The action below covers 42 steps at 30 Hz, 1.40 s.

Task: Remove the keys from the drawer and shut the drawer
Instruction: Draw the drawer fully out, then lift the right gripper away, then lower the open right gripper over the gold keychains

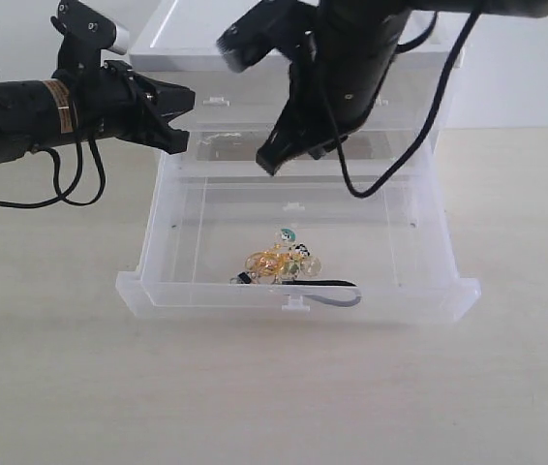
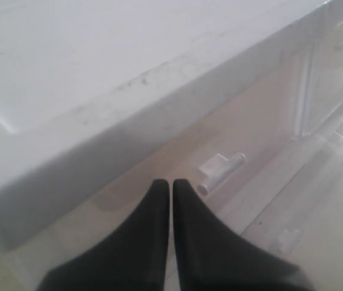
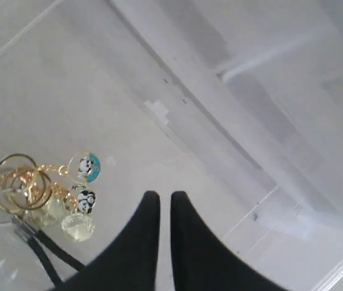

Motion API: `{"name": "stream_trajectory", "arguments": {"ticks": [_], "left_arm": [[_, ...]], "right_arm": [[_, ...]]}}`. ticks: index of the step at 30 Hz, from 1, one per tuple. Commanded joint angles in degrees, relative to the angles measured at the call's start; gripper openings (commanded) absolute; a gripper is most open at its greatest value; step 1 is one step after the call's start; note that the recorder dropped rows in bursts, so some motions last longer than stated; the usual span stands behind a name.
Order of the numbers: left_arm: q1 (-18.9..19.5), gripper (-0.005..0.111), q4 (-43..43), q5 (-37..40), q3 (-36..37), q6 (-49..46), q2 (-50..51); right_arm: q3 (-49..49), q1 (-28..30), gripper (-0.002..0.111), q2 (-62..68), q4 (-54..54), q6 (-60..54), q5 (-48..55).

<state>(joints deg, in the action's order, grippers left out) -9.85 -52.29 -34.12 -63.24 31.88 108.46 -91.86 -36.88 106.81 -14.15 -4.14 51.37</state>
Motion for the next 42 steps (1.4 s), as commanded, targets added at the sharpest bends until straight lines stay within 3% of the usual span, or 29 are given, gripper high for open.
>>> {"name": "stream_trajectory", "arguments": {"ticks": [1,4,6,10,12,18,25,42], "left_arm": [[1.29,0.004,12.48,4.62,-2.07,0.95,-0.13],[1.29,0.004,12.48,4.73,-2.07,0.95,-0.13],[1.29,0.004,12.48,5.36,-2.07,0.95,-0.13],[1.29,0.004,12.48,5.66,-2.07,0.95,-0.13],[1.29,0.004,12.48,5.66,-2.07,0.95,-0.13],[1.29,0.004,12.48,5.66,-2.07,0.95,-0.13],[1.29,0.004,12.48,5.66,-2.07,0.95,-0.13],[1.29,0.004,12.86,5.68,-2.07,0.95,-0.13]], "right_arm": [[-0.28,5.9,0.003,0.42,13.59,2.1,-2.0],[-0.28,7.6,0.006,1.08,19.24,0.01,-2.41],[-0.18,7.74,0.017,1.88,20.04,0.2,-2.15],[-0.09,7.62,0.062,3.84,23.27,1.38,-1.68],[-0.09,7.62,0.073,4.91,24.37,3.77,-1.68],[-0.09,7.62,0.062,8.59,25.14,7.72,0.78],[-0.09,7.1,0.077,10.5,28.41,8.61,1.76],[-0.09,3.72,0.077,15.48,27.37,16.15,3.12]]}}
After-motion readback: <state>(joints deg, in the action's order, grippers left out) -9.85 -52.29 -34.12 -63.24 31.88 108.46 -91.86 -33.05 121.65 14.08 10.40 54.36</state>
